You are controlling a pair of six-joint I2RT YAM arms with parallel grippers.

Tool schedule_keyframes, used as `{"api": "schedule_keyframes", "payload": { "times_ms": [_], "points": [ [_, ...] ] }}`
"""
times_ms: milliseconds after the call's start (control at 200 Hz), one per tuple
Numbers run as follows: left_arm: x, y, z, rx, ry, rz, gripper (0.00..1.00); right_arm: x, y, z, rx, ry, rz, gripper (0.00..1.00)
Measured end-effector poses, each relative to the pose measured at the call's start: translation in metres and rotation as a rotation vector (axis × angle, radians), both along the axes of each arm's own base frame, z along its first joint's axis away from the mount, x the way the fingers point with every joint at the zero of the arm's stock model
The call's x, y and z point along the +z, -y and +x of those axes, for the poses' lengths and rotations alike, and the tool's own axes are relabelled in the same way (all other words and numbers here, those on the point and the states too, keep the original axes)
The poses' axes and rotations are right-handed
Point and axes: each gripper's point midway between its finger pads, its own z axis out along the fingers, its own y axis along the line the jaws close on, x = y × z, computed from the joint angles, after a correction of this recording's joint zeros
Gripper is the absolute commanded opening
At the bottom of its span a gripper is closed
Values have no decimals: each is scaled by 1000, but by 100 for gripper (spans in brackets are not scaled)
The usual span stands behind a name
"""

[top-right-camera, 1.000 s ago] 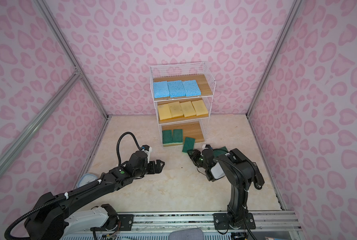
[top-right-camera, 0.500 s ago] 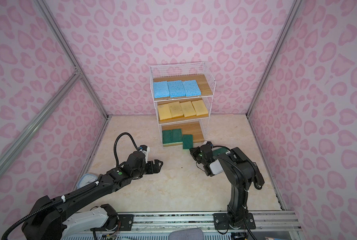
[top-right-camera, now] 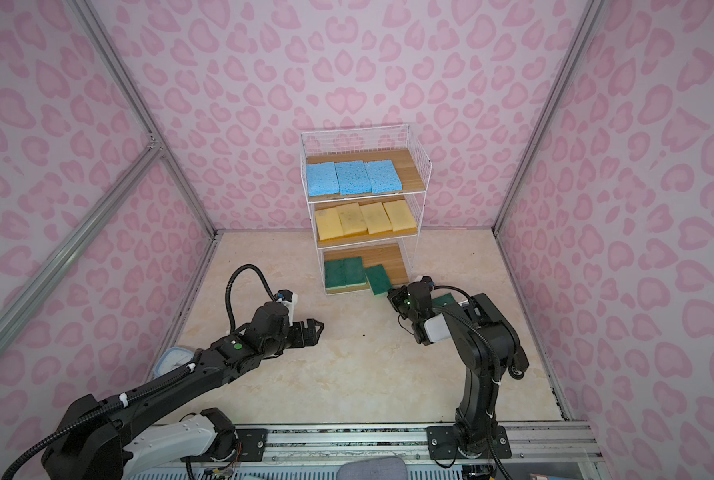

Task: Place and organize the cleaning sponges onto the shelf
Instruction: 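Push the green sponge against the others on the bottom shelf with the right gripper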

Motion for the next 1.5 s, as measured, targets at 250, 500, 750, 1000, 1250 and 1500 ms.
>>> {"api": "schedule_keyframes", "payload": {
  "times_ms": [250, 500, 750, 1000, 1250, 1500],
  "points": [
    [1, 2, 2, 0, -1, 0, 95, 5, 4, 6, -13, 11, 5, 25],
    [2, 1, 2, 1, 1, -1, 95, -1, -5, -4, 21, -8, 10, 45],
    [-1, 0, 2, 2, -4, 2, 95, -14, -15, -16, 39, -38, 24, 48],
    [5, -2, 0, 3, 10, -8, 95, -16, -17, -1, 9, -14, 47, 34],
    [5, -9, -5, 13, 9, 1, 95, -21, -16, 4, -16, -19, 63, 14],
    [4, -12, -7, 20, 5, 9, 95, -10, -8, 5, -66, 6, 79, 8]
  ]
}}
